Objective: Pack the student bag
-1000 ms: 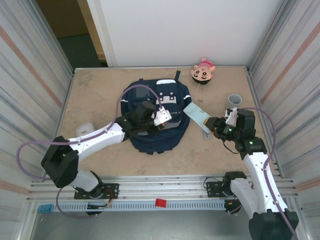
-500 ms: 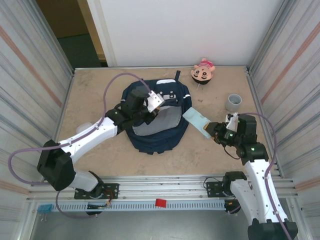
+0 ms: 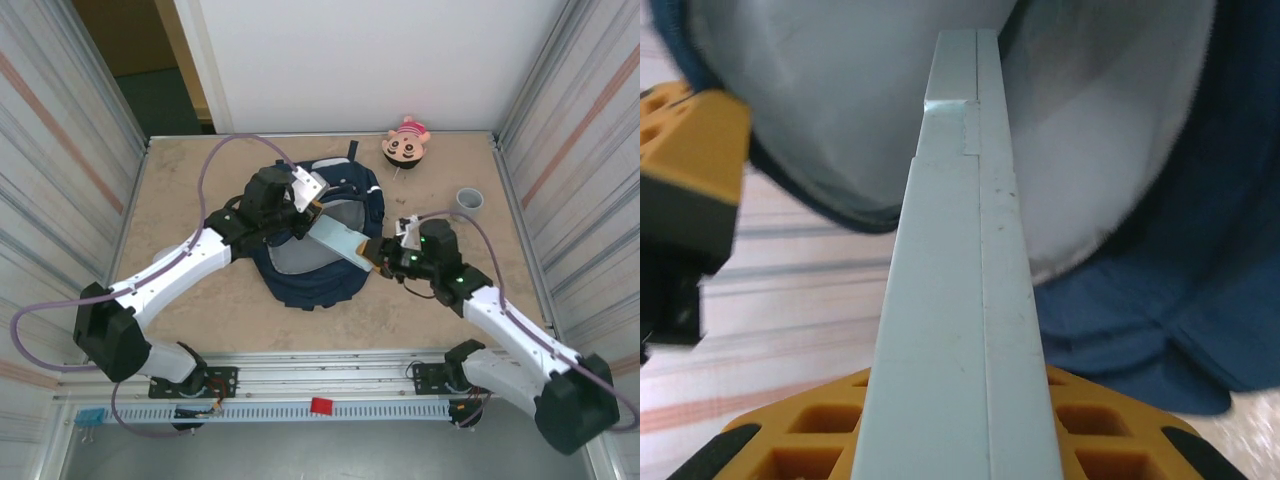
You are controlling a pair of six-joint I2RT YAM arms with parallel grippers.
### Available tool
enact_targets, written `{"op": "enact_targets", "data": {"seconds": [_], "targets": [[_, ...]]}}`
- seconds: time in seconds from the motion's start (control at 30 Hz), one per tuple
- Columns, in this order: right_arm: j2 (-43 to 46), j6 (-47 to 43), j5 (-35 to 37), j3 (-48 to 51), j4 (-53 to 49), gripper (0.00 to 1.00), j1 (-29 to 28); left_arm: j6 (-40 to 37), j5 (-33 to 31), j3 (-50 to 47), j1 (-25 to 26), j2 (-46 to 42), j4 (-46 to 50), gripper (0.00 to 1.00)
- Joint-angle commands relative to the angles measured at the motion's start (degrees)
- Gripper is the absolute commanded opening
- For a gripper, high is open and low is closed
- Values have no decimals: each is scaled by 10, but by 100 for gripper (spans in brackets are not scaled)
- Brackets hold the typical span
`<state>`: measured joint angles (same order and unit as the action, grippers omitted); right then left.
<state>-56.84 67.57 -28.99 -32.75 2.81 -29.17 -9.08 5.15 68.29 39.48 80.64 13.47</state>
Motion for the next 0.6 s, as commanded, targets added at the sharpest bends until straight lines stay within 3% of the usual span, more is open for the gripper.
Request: {"op": "enact_targets", "data": {"seconds": [0.0,0.1,0.27,0.37,0.57], "targets": [[-65,68,101,-22,144,21,-45,34,21,35,1,-42,-41,0],[-143,99,127,-47,204,20,-72,42,27,41,2,-42,-45,0],[-260,174,239,-71,301,18,-129,54,34,49,2,-45,-54,0],[-318,199,297,-97,333,20,-159,62,31,51,1,-48,-58,0],[-402,230,346,-150,345,25,-184,80,18,46,0,-53,-69,0]]}}
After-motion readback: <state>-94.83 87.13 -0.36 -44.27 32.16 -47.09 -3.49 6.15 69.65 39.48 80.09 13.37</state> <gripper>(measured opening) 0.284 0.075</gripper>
